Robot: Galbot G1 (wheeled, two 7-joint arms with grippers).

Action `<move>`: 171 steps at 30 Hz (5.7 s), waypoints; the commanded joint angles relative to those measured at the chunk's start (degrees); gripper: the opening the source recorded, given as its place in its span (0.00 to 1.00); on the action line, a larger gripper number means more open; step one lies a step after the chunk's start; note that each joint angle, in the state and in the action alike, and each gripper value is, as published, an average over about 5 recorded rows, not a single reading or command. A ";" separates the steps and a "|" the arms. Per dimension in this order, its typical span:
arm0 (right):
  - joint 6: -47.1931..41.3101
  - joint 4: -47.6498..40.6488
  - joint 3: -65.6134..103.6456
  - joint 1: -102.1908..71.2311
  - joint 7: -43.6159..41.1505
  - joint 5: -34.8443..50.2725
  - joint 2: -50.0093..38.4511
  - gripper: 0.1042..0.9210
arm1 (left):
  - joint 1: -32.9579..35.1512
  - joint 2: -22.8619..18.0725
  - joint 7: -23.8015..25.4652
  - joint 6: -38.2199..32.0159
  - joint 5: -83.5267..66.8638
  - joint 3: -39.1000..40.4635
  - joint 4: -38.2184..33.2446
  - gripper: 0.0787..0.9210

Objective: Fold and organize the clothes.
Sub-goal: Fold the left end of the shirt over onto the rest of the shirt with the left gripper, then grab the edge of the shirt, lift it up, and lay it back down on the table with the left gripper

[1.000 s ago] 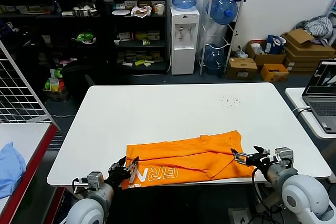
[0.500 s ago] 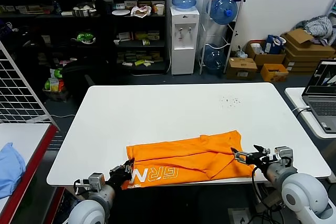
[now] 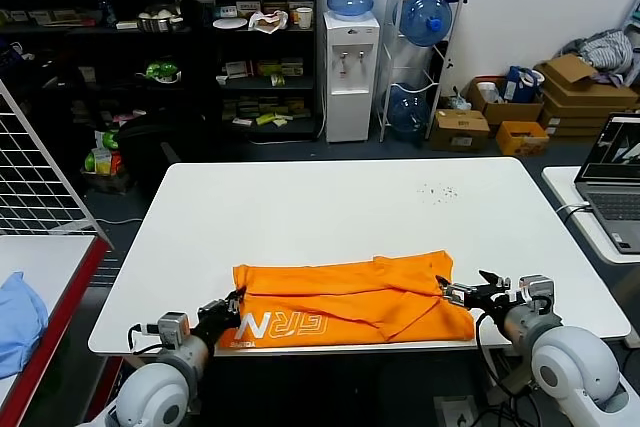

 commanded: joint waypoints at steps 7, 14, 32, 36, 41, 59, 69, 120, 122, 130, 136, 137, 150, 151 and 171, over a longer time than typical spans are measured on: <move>0.87 -1.67 -3.72 4.69 -0.72 -1.76 0.65 1.00 | 2.59 17.86 0.08 1.32 -9.40 -11.75 2.44 0.03; 1.42 -2.54 -5.02 5.84 -1.24 -2.79 1.35 1.00 | 2.44 24.00 0.50 1.36 -11.50 -14.10 7.40 0.03; 1.39 -0.54 -3.65 2.68 -0.94 -6.26 3.98 1.00 | -5.04 16.26 -12.37 5.08 -28.44 -3.45 -10.72 0.03; 1.35 0.45 -1.69 0.37 -0.88 -7.06 4.93 1.00 | -12.53 10.88 -17.28 5.09 -33.84 4.53 -14.82 0.03; 1.29 1.18 -0.44 -1.56 -0.82 -7.93 6.30 1.00 | -20.25 5.25 -19.60 4.99 -35.76 11.16 -11.55 0.03; 1.05 1.86 -0.72 -2.50 -0.73 -9.52 8.10 1.00 | -27.31 -5.79 -24.84 4.16 -35.99 19.81 -6.50 0.03; 0.96 1.52 -1.72 -1.80 -0.67 -9.49 8.14 1.00 | -28.96 -8.62 -25.20 3.35 -35.63 20.97 -4.58 0.03; 1.55 5.44 3.30 -6.64 -1.46 -8.01 6.34 1.00 | -5.36 12.17 14.43 -0.03 -7.75 5.24 4.69 1.00; 1.59 5.50 3.54 -6.94 -1.50 -8.06 6.42 1.00 | -5.63 11.14 13.74 -0.12 -7.42 5.79 5.18 1.00; 1.48 5.28 3.09 -6.75 -1.34 -8.23 6.79 1.00 | -7.15 8.09 12.21 -0.37 -7.12 6.31 7.00 1.00; 1.39 4.93 2.85 -6.50 -1.26 -8.23 6.75 1.00 | -8.36 6.40 11.33 -0.31 -7.37 6.81 7.71 1.00; 1.39 4.87 2.83 -6.46 -1.25 -8.22 6.74 1.00 | -8.58 6.18 11.18 -0.29 -7.40 6.93 7.95 1.00; 1.39 3.92 2.00 -5.56 -1.22 -8.28 6.91 1.00 | -11.03 5.19 9.01 0.34 -8.32 9.03 9.48 0.92; 1.39 3.86 1.97 -5.51 -1.21 -8.29 6.92 1.00 | -11.14 5.09 8.95 0.34 -8.36 9.09 9.56 0.89; 1.49 3.28 1.82 -5.06 -1.20 -8.35 6.82 1.00 | -11.03 3.75 6.35 0.15 -9.88 8.82 8.56 0.19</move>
